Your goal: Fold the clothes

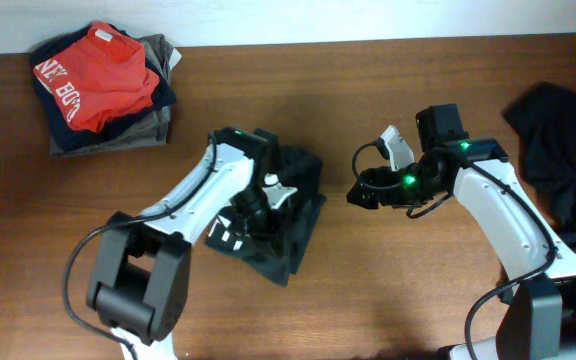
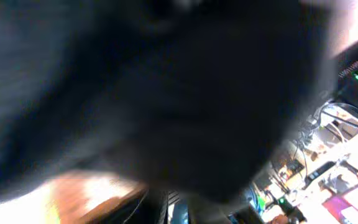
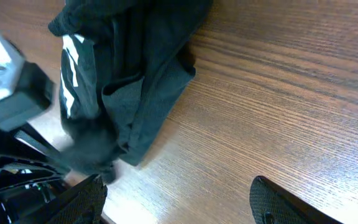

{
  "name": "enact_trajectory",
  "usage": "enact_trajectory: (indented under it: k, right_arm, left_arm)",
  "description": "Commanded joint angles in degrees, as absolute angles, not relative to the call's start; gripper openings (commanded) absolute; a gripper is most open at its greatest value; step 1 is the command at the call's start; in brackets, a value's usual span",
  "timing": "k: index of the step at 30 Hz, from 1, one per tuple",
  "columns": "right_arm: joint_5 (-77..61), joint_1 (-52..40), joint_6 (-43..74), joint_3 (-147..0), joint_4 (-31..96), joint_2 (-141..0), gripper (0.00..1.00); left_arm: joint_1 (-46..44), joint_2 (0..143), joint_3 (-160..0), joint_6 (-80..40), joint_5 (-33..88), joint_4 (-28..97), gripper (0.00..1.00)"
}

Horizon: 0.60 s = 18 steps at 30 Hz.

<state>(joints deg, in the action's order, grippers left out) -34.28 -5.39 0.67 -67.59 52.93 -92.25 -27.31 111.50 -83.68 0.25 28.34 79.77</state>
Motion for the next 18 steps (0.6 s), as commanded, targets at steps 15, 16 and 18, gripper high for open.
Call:
enact_trajectory:
  k: [15,16,18]
  right_arm:
    - [-40.45,-9.45,6.33,-67.37,49.58,-92.31,0.73]
    - [-39.77,-11.27,6.57,-67.37,48.86,-92.31,0.72]
    - [-36.42,-14.13,8.8,-67.37,47.24,-92.36,0.71]
  left_arm:
    - [-15.44,97.8,-84.51,-13.06,15.16,72.58,0.72]
    - [-13.63,97.86,-84.51,-13.08,15.16,72.25,0.8]
    - [-11.62,97.91,-84.49,-13.06,15.14,71.66,0.86]
